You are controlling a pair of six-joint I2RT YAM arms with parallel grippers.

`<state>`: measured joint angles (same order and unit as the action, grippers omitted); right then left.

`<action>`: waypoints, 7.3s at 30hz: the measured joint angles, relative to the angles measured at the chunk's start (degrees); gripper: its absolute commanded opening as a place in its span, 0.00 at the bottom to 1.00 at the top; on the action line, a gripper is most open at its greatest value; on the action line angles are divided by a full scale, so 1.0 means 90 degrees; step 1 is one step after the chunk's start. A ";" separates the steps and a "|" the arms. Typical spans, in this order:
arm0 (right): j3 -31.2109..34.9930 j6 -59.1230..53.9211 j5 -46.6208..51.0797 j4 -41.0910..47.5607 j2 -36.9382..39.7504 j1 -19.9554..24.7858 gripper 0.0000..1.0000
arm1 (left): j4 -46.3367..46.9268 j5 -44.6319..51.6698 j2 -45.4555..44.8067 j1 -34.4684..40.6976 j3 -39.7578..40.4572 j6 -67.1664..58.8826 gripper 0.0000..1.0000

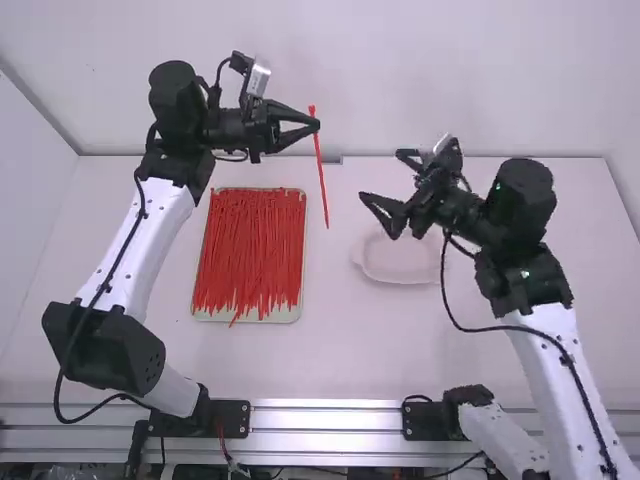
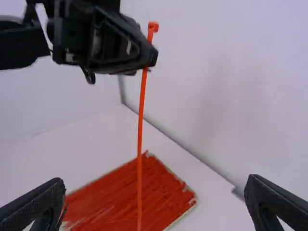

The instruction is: Fasten the cable tie

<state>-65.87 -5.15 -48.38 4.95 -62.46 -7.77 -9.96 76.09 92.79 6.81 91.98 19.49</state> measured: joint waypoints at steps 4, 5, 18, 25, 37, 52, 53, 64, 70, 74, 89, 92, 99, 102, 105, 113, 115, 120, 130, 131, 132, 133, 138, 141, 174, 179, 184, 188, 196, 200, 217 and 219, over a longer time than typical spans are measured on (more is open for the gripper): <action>-0.0002 0.0362 -0.1156 -0.0899 -0.0442 0.0481 0.99 | 0.0039 0.0107 0.0000 0.0000 0.0000 -0.0209 0.02; -0.0002 0.0454 -0.1387 -0.1122 -0.0549 0.0537 0.99 | 0.0027 0.0138 0.0000 -0.0002 0.0000 -0.0236 0.02; -0.0010 0.1734 -0.2958 -0.3587 -0.2074 0.0102 0.99 | -0.0544 0.0488 0.0000 0.0000 0.0000 -0.0165 0.02; -0.0010 0.1853 -0.2909 -0.3866 -0.2302 -0.0284 0.99 | -0.0597 0.0551 0.0000 0.0100 0.0000 -0.0138 0.02; -0.0007 0.1819 -0.2805 -0.3968 -0.2310 -0.0605 0.06 | -0.1025 0.0695 0.0000 0.0670 0.0000 -0.0102 0.02; -0.0010 0.1943 -0.2737 -0.3993 -0.2312 -0.0595 0.00 | -0.1110 0.0522 0.0000 0.0648 0.0000 0.0056 0.11; -0.0010 0.2001 -0.2718 -0.4068 -0.2312 -0.0595 0.00 | -0.1205 0.0459 0.0000 0.0648 0.0000 0.0112 0.12; -0.0010 0.2492 -0.2642 -0.4731 -0.2312 -0.0546 0.00 | -0.2222 0.0304 0.0000 0.0648 0.0000 0.0799 0.12; -0.0007 0.2540 -0.2647 -0.4806 -0.2312 -0.0546 0.00 | -0.2222 0.0301 0.0000 0.0651 0.0000 0.0923 0.14; -0.0007 0.2562 -0.2647 -0.4811 -0.2312 -0.0546 0.00 | -0.2246 0.0177 0.0000 0.0648 0.0000 0.0959 0.19; -0.0010 0.2540 -0.2628 -0.4811 -0.2312 -0.0546 0.00 | -0.2375 0.0131 0.0000 0.0702 0.0000 0.1052 0.06; -0.0010 0.2528 -0.2623 -0.4816 -0.2312 -0.0546 0.00 | -0.2358 0.0131 0.0000 0.0736 0.0000 0.1052 0.06; -0.0010 0.2528 -0.2618 -0.4818 -0.2312 -0.0546 0.00 | -0.2358 0.0129 0.0000 0.0741 0.0000 0.1054 0.02; -0.0010 0.2543 -0.2623 -0.4816 -0.2312 -0.0546 0.00 | -0.2300 0.0119 0.0000 0.0741 0.0000 0.1054 0.02; -0.0010 0.2543 -0.2633 -0.4799 -0.2322 -0.0546 0.13 | -0.2047 -0.0063 0.0000 0.0741 0.0000 0.1054 0.02; -0.0010 0.2756 -0.2640 -0.4821 -0.2329 -0.0471 0.99 | -0.1622 -0.0204 0.0000 0.0699 0.0000 0.1056 0.02; -0.0010 0.2747 -0.2747 -0.4860 -0.2329 -0.0430 1.00 | -0.1537 -0.0202 0.0000 0.0661 0.0000 0.1056 0.02; -0.0010 0.2188 -0.3696 -0.5457 -0.2334 -0.0262 1.00 | -0.1409 -0.0274 0.0000 0.0330 0.0000 0.1222 0.02; -0.0010 0.1792 -0.4357 -0.5464 -0.2336 0.0287 0.99 | -0.1071 -0.0595 0.0000 -0.0185 0.0036 0.1542 0.02; -0.0010 0.1785 -0.4374 -0.5459 -0.2336 0.0313 0.99 | -0.0993 -0.0636 0.0002 -0.0185 0.0068 0.1549 0.02; -0.0010 0.1770 -0.4396 -0.5459 -0.2336 0.0330 0.99 | -0.0848 -0.0707 0.0036 -0.0185 0.0187 0.1559 0.02; -0.0010 0.1761 -0.4403 -0.5459 -0.2336 0.0335 1.00 | -0.0804 -0.0721 0.0056 -0.0185 0.0245 0.1557 0.02; -0.0010 0.1559 -0.4422 -0.5484 -0.2336 0.0279 1.00 | -0.0153 -0.0852 0.0464 -0.0192 0.1112 0.1552 0.02; -0.0010 0.1105 -0.4425 -0.5430 -0.2334 0.0138 0.99 | 0.0461 -0.0874 0.0811 -0.0192 0.1656 0.1528 0.02; -0.0010 -0.5051 -0.4379 -0.3801 -0.2339 -0.0311 0.99 | 0.2205 -0.0073 0.2166 -0.0233 0.2832 0.4663 0.03; -0.0015 -0.6499 -0.4396 -0.2999 -0.2339 -0.0437 0.99 | 0.2771 -0.0066 0.2166 -0.0233 0.2776 0.4806 0.03; -0.0015 -0.7830 -0.4415 -0.2480 -0.2339 -0.0471 0.99 | 0.2985 -0.0041 0.2166 -0.0233 0.2771 0.5020 0.03; 0.0061 -0.8675 -0.4430 -0.2528 -0.2339 -0.0483 1.00 | 0.2985 -0.0027 0.2166 -0.0233 0.2708 0.5158 0.02; 0.0389 -0.9787 -0.4437 -0.2511 -0.2339 -0.0755 0.86 | 0.3038 -0.0058 0.2166 -0.0233 0.2659 0.5280 0.02; 0.0398 -0.9998 -0.4439 -0.2511 -0.2339 -0.0862 0.76 | 0.3038 -0.0114 0.2166 -0.0233 0.2659 0.5357 0.02; 0.0398 -1.0137 -0.4427 -0.2720 -0.2339 -0.0862 0.47 | 0.3317 -0.0401 0.2166 -0.0231 0.2652 0.5387 0.02; 0.0398 -1.0134 -0.4415 -0.2720 -0.2339 -0.0862 0.46 | 0.3322 -0.0415 0.2166 -0.0226 0.2652 0.5384 0.02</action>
<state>-62.28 -96.36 -88.12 -19.53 -83.50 -15.53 19.94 72.36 112.29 4.78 115.85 67.94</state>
